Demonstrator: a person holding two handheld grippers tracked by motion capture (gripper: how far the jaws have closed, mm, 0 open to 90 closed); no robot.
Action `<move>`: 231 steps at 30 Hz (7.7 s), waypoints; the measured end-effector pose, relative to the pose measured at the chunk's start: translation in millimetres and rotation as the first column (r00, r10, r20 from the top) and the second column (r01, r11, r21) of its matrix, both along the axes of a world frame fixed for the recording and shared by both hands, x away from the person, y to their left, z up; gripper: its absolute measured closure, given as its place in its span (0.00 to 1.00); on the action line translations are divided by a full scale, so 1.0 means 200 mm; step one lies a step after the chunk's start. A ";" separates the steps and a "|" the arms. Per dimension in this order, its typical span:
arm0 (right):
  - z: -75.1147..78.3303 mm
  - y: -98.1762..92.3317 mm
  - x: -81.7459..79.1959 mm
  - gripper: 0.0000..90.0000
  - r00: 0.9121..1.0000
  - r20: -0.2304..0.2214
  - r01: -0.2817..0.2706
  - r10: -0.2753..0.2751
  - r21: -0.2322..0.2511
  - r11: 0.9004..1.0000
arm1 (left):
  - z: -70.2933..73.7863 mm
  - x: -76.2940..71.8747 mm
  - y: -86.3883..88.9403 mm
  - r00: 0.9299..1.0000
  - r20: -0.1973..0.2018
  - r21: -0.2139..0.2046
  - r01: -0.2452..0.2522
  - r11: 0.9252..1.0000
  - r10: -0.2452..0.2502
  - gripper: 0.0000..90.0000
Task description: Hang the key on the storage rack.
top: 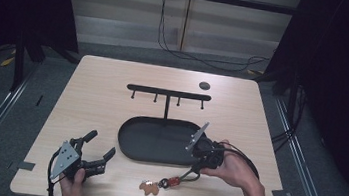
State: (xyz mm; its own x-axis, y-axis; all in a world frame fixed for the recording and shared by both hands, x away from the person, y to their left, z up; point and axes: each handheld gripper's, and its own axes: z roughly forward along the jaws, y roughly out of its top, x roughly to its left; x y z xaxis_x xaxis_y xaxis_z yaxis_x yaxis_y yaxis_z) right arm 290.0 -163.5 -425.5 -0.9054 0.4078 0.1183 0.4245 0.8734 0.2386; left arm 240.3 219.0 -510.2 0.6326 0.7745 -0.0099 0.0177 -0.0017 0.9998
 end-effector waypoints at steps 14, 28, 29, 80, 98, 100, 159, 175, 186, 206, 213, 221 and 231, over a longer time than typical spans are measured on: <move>0.10 0.06 0.02 0.96 1.000 -0.005 -0.023 0.023 -0.021 1.000 | 0.00 0.00 0.00 1.000 0.000 -0.001 0.000 1.000 0.000 0.17; 0.26 0.12 0.06 0.96 0.998 0.032 -0.059 0.059 -0.023 0.998 | 0.00 0.00 0.00 1.000 0.002 0.001 0.000 1.000 0.000 0.17; 0.27 0.13 0.06 0.96 0.997 0.036 -0.064 0.065 -0.027 0.998 | 0.00 0.00 0.00 1.000 0.002 0.002 0.000 1.000 0.000 0.17; 0.76 0.28 0.29 0.96 0.992 0.113 -0.053 0.054 -0.005 0.999 | 0.00 0.00 0.00 1.000 0.002 0.002 0.000 1.000 0.000 0.17; 0.79 0.36 0.44 0.96 0.993 0.107 -0.042 0.042 0.000 0.999 | 0.00 0.00 0.00 1.000 -0.004 0.001 0.001 1.000 -0.001 0.17; 0.79 0.36 0.46 0.96 0.993 0.110 -0.039 0.035 0.027 0.999 | 0.00 0.00 0.00 1.000 0.000 -0.004 -0.001 1.000 0.001 0.17; 0.72 0.35 0.69 0.90 0.993 0.106 0.055 -0.056 0.006 0.998 | 0.00 0.00 0.00 1.000 0.001 -0.002 -0.001 1.000 0.001 0.17; 0.72 0.33 0.67 0.54 0.995 0.069 0.068 -0.068 0.006 0.998 | 0.00 0.00 0.00 1.000 0.002 -0.003 -0.001 1.000 0.001 0.17; 0.71 0.30 0.62 0.33 0.994 0.060 0.087 -0.089 0.043 0.995 | 0.00 0.00 0.00 1.000 0.001 -0.002 -0.001 1.000 0.001 0.17; 0.60 0.23 0.46 0.29 0.992 0.039 0.122 -0.123 0.044 0.992 | 0.00 0.00 0.00 1.000 0.001 0.008 0.001 1.000 -0.001 0.17; 0.52 0.22 0.35 0.32 0.988 0.093 0.118 -0.123 0.062 0.991 | 0.00 0.00 0.00 1.000 -0.001 0.005 0.002 1.000 -0.002 0.17; 0.35 0.11 0.23 0.26 0.970 0.124 0.178 -0.209 0.219 0.959 | 0.00 0.00 0.00 1.000 0.001 0.006 0.001 1.000 -0.001 0.17; 0.08 -0.07 0.03 0.17 0.909 0.222 0.232 -0.353 0.435 0.870 | 0.00 0.00 0.00 1.000 -0.001 0.009 0.003 1.000 -0.003 0.17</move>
